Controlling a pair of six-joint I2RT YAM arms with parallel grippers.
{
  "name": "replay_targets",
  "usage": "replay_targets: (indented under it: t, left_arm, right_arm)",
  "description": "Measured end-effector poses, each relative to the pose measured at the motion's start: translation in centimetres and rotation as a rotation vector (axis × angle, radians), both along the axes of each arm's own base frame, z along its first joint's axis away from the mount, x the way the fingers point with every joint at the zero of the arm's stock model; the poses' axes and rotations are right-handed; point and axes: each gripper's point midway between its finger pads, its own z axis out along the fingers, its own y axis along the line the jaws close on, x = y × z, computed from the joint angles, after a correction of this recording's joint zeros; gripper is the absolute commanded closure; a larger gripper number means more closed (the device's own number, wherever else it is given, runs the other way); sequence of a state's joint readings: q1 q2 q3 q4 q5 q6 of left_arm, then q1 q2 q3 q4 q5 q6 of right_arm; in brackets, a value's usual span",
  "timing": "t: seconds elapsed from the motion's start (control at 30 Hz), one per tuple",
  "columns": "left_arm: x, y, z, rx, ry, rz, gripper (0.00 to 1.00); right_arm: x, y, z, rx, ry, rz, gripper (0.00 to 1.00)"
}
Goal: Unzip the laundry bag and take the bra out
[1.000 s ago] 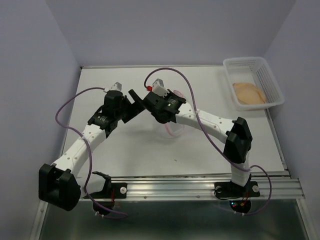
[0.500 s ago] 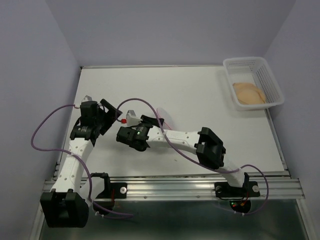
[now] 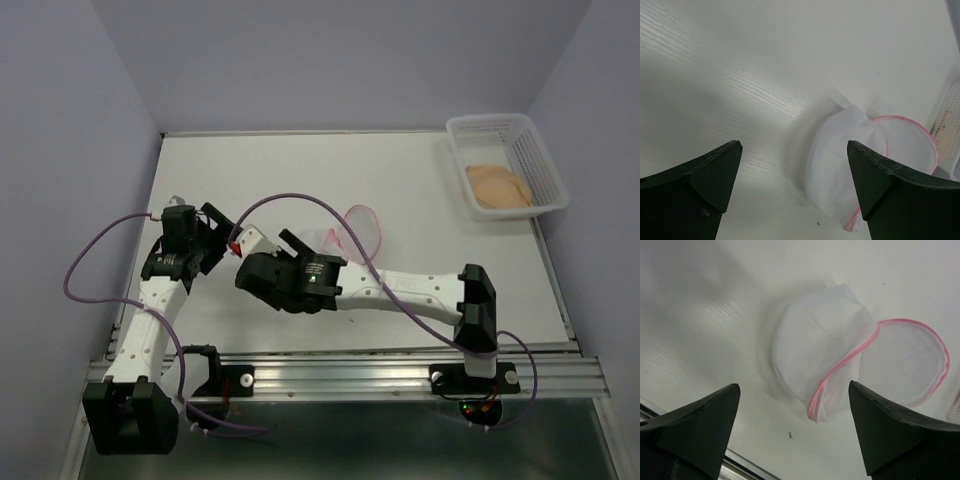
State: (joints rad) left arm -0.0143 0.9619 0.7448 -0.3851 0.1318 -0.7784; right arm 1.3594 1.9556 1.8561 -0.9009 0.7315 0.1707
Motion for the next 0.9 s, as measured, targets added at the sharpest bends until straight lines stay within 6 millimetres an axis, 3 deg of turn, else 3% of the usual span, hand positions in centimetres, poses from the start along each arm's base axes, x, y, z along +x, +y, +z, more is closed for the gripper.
replay_targets:
  t: [0.13, 0.2, 0.33, 0.5, 0.6, 0.63, 0.83, 0.9]
  left_arm:
    - [0.0, -0.1, 0.0, -0.004, 0.000, -0.006, 0.01]
    - [-0.1, -0.1, 0.0, -0.005, 0.001, -0.013, 0.01]
    - [-0.1, -0.2, 0.0, -0.001, 0.000, -0.020, 0.01]
    - [-0.2, -0.1, 0.5, 0.006, -0.021, -0.025, 0.01]
    - [-0.2, -0.1, 0.8, 0.012, -0.030, -0.030, 0.01]
    - [-0.2, -0.1, 0.9, 0.017, -0.031, -0.033, 0.01]
    - [0.1, 0.5, 2.2, 0.051, -0.059, -0.022, 0.01]
    - [0.2, 0.7, 2.9, 0.062, -0.080, -0.013, 0.01]
  right_arm:
    - [0.3, -0.4, 3.4, 0.175, 0.018, -0.005, 0.00]
    - [1.1, -0.9, 4.1, 0.243, 0.032, -0.033, 0.00]
    - [4.6, -3.6, 3.3, 0.353, 0.074, -0.169, 0.00]
    - [10.7, -13.3, 0.8, 0.496, 0.096, -0.489, 0.00]
    - [12.1, -19.6, 1.9, 0.618, 0.041, -0.662, 0.00]
    - [12.1, -21.6, 3.0, 0.672, -0.006, -0.706, 0.00]
    - [9.8, -26.6, 6.3, 0.817, -0.162, -0.788, 0.00]
    - [9.1, -29.5, 7.1, 0.862, -0.222, -0.846, 0.00]
